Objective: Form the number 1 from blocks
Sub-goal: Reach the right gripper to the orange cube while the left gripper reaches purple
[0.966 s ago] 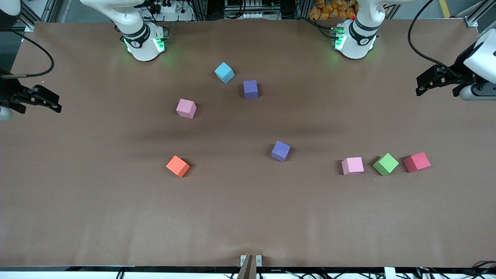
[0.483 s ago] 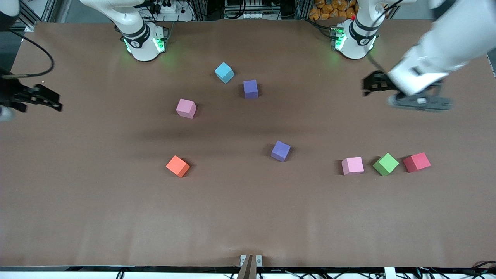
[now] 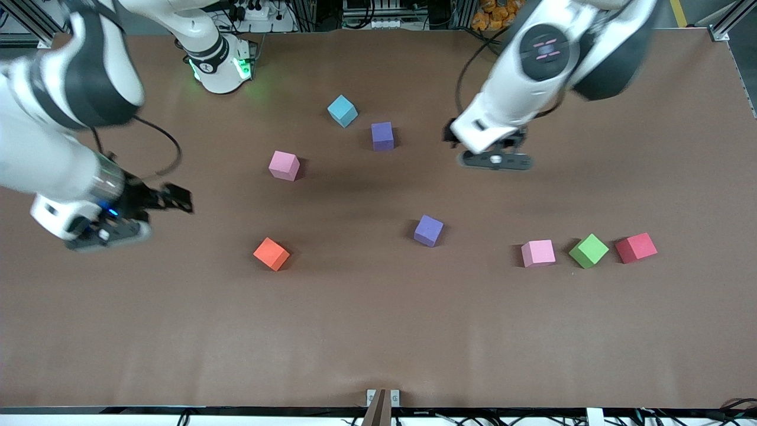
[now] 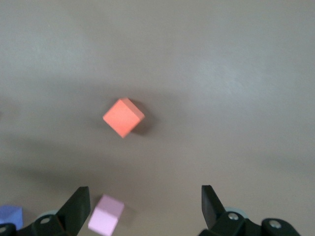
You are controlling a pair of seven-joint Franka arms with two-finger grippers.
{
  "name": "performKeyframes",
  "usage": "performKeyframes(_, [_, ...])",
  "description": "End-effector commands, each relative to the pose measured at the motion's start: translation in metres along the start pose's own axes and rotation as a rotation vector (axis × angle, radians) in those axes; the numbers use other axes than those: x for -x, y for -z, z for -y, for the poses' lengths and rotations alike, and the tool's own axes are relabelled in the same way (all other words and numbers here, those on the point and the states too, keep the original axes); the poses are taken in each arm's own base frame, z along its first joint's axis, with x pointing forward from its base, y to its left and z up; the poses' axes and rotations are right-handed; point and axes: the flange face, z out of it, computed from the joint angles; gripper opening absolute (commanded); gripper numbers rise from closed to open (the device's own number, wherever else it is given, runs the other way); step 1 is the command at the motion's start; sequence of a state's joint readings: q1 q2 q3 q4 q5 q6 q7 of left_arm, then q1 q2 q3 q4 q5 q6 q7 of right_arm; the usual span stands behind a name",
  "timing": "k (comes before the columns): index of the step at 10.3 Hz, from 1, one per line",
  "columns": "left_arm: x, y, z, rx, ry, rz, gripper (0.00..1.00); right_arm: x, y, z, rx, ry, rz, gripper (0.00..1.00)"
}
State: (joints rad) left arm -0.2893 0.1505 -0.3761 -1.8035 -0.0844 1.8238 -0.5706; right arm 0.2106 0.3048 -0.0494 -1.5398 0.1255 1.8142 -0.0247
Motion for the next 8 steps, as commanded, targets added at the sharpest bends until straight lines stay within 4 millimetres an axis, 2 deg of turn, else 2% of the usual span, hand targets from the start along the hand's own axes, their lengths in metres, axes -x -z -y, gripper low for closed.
performKeyframes(1, [0.021,-0.062,-0.052,0.008,0.049,0.044,1.0,-0.019,-0.027,0.027,-0.012,-0.173,-0.036,1.0])
performKeyframes(2, [0.024,-0.089,-0.069,0.016,0.056,0.054,1.0,-0.024,-0.044,0.037,0.001,-0.233,-0.031,1.0])
performKeyframes(3, [0.029,-0.117,-0.088,0.019,0.078,0.077,1.0,-0.029,-0.06,0.044,0.013,-0.194,-0.032,1.0])
performKeyframes(4, [0.037,-0.137,-0.108,0.035,0.113,0.076,1.0,-0.032,-0.074,0.051,0.017,-0.174,-0.031,1.0])
performKeyframes(5, [0.046,-0.155,-0.124,0.043,0.161,0.082,1.0,-0.035,-0.092,0.05,0.011,-0.208,-0.046,1.0])
performKeyframes(6, [0.06,-0.171,-0.138,0.038,0.174,0.102,1.0,-0.035,-0.11,0.046,0.004,-0.271,-0.071,1.0])
performKeyframes(8, [0.083,-0.199,-0.151,0.029,0.229,0.107,1.0,-0.038,-0.135,0.046,-0.002,-0.502,-0.076,1.0])
